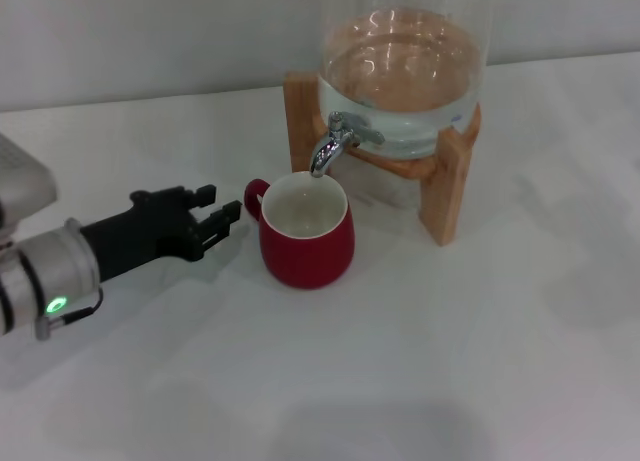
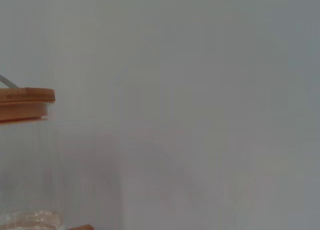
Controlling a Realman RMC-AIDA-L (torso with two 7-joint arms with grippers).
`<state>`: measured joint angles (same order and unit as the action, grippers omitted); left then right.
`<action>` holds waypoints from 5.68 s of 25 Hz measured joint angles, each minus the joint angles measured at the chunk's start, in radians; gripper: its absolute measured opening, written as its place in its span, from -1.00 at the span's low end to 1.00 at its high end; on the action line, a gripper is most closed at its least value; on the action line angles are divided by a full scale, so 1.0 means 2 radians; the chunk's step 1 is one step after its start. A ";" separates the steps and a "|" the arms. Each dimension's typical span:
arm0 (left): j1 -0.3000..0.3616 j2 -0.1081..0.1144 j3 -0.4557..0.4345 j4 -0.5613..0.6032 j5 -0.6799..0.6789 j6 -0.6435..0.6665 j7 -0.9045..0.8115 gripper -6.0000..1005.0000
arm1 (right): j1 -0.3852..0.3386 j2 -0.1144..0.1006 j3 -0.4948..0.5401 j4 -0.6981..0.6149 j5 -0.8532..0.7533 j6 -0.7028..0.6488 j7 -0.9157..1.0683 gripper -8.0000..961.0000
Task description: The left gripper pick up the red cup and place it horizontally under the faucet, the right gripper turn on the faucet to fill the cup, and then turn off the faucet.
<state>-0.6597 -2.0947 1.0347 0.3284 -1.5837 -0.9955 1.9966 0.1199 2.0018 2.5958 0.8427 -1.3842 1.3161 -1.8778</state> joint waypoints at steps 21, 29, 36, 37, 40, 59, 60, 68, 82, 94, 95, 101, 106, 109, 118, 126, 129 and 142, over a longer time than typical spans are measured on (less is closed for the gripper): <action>0.277 0.006 -0.007 0.185 -0.315 -0.259 0.032 -0.03 | -0.018 -0.006 0.011 0.006 0.009 0.018 0.033 0.50; 0.255 0.007 -0.013 0.168 -0.322 -0.239 0.034 0.50 | -0.043 -0.002 0.009 0.057 -0.006 0.071 0.077 0.50; 0.247 0.007 -0.019 0.165 -0.328 -0.236 0.048 0.70 | -0.051 0.004 -0.035 0.113 -0.055 0.099 0.130 0.50; 0.246 0.007 -0.019 0.165 -0.329 -0.235 0.050 0.72 | -0.051 0.003 -0.048 0.115 -0.058 0.101 0.133 0.50; 0.245 0.007 -0.020 0.165 -0.333 -0.231 0.054 0.78 | -0.048 0.003 -0.089 0.122 -0.062 0.106 0.140 0.50; 0.236 0.007 -0.031 0.149 -0.341 -0.228 0.054 0.78 | -0.024 0.003 -0.421 0.345 -0.105 -0.055 0.274 0.50; 0.236 0.007 -0.031 0.149 -0.341 -0.228 0.054 0.78 | -0.023 0.003 -0.431 0.347 -0.111 -0.073 0.281 0.50; 0.234 0.007 -0.031 0.148 -0.341 -0.228 0.054 0.78 | -0.017 0.003 -0.477 0.344 -0.129 -0.155 0.297 0.50; 0.237 0.007 -0.031 0.146 -0.341 -0.234 0.054 0.78 | -0.001 0.003 -0.486 0.314 -0.135 -0.190 0.302 0.50; 0.238 0.007 -0.031 0.146 -0.342 -0.234 0.054 0.78 | 0.010 0.002 -0.503 0.314 -0.136 -0.187 0.303 0.50; 0.237 0.007 -0.031 0.146 -0.342 -0.234 0.054 0.78 | 0.010 0.002 -0.504 0.314 -0.137 -0.187 0.303 0.50; 0.238 0.007 -0.031 0.146 -0.342 -0.232 0.053 0.78 | 0.013 0.002 -0.509 0.318 -0.137 -0.176 0.303 0.50; 0.239 0.007 -0.031 0.146 -0.342 -0.232 0.052 0.78 | 0.017 0.002 -0.509 0.319 -0.137 -0.168 0.301 0.50; 0.239 0.007 -0.031 0.146 -0.342 -0.232 0.052 0.78 | 0.018 0.002 -0.510 0.319 -0.137 -0.166 0.301 0.50; 0.245 0.007 -0.031 0.145 -0.339 -0.230 0.047 0.77 | 0.002 0.001 -0.475 0.329 -0.135 -0.151 0.303 0.50; 0.245 0.009 -0.080 0.126 -0.329 -0.222 -0.038 0.77 | -0.031 0.001 -0.407 0.335 -0.134 -0.144 0.303 0.50; 0.245 0.009 -0.083 0.125 -0.317 -0.217 -0.055 0.77 | -0.040 0.002 -0.387 0.332 -0.132 -0.143 0.303 0.50; 0.255 0.009 -0.082 0.162 -0.264 -0.219 -0.069 0.77 | -0.049 0.002 -0.366 0.304 -0.132 -0.143 0.300 0.50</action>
<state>-0.1493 -2.0764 0.8699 0.6524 -2.1114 -1.4341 1.8584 0.0221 2.0063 1.8637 1.4502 -1.6472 1.0291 -1.2772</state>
